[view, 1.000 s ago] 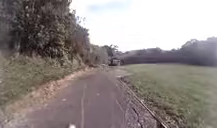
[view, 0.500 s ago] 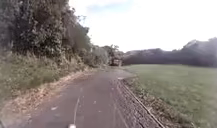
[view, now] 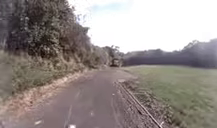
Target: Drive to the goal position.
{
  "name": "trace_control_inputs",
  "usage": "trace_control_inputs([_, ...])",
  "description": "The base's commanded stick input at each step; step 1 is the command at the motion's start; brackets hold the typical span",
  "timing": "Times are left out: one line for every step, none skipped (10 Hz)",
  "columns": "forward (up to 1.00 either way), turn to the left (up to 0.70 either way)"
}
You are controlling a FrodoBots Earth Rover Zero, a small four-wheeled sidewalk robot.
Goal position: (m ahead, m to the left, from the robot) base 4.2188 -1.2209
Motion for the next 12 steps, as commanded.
trace_control_inputs([0.70,0.00])
trace_control_inputs([0.70,0.00])
trace_control_inputs([0.70,0.00])
trace_control_inputs([0.70,0.00])
trace_control_inputs([0.70,0.00])
trace_control_inputs([0.70,0.00])
trace_control_inputs([0.70,0.00])
trace_control_inputs([0.70,0.00])
trace_control_inputs([0.70,0.00])
trace_control_inputs([0.70,0.00])
trace_control_inputs([0.70,0.00])
trace_control_inputs([0.70,-0.05])
